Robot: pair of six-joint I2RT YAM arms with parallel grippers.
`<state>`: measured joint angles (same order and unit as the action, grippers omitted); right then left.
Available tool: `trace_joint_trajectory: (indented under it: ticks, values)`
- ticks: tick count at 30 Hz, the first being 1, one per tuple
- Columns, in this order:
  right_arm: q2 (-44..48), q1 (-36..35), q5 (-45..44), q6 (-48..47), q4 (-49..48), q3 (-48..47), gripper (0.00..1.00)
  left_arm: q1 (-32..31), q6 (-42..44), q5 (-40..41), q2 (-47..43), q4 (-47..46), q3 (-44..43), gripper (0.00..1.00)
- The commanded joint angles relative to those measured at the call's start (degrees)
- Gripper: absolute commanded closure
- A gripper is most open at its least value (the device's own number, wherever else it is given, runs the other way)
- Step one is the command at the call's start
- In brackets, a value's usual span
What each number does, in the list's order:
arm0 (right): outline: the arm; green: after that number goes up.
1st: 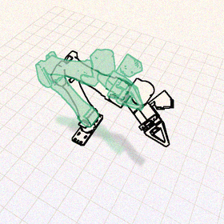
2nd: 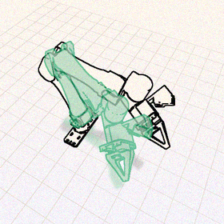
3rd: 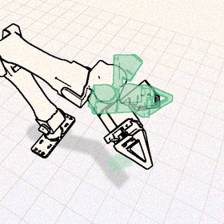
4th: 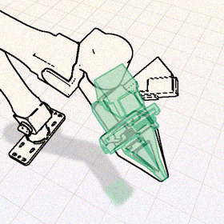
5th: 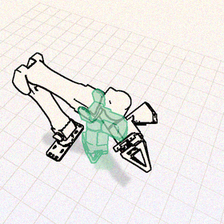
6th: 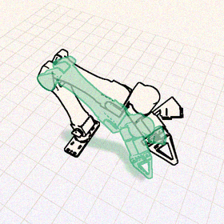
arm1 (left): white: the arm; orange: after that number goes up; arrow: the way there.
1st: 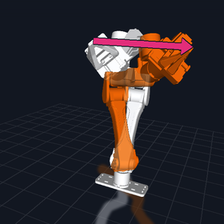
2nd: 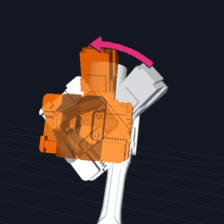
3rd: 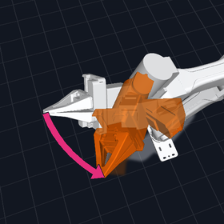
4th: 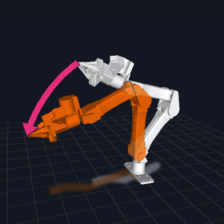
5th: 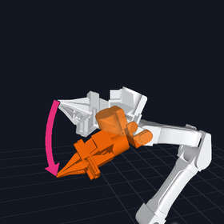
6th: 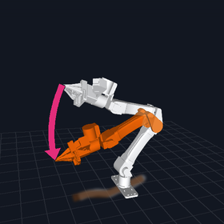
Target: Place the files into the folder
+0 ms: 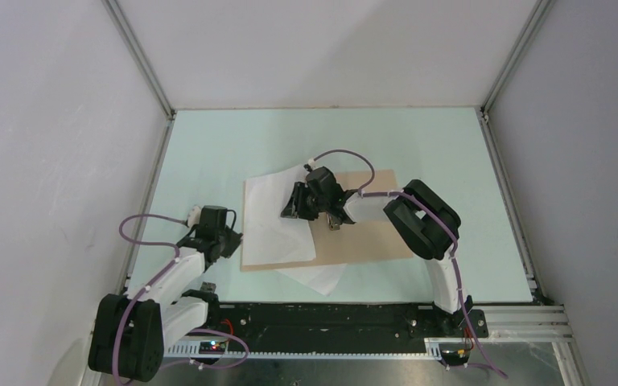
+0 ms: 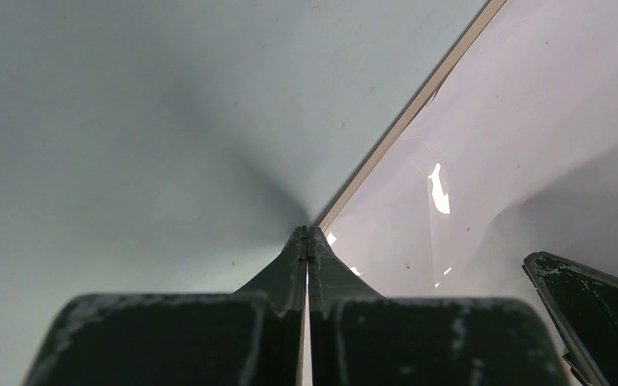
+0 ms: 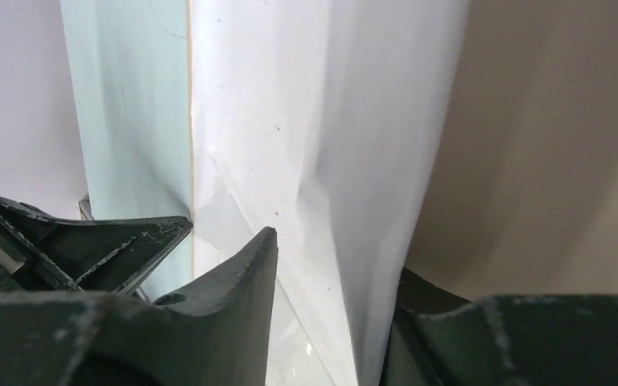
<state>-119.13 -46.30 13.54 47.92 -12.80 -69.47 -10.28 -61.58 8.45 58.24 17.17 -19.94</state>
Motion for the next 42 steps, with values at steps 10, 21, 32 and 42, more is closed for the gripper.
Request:
trace_joint_trajectory:
  ticks: [10,21,32,42]
  values:
    - [4.5,1.8,-3.4,-3.3,6.5,0.2,0.53,-0.6,0.2,1.1,0.9,3.4,0.0,1.00]
    - [6.2,3.1,-3.9,-4.5,7.4,2.1,0.82,-0.6,0.3,1.1,1.6,3.4,-0.5,1.00]
    - [6.8,2.7,-2.3,-9.8,9.4,2.1,1.00,-0.6,0.6,1.1,2.8,3.4,-1.4,1.00]
    - [6.3,2.8,1.6,-14.0,8.0,2.1,1.00,-0.6,0.8,0.8,3.5,3.1,-1.9,1.00]
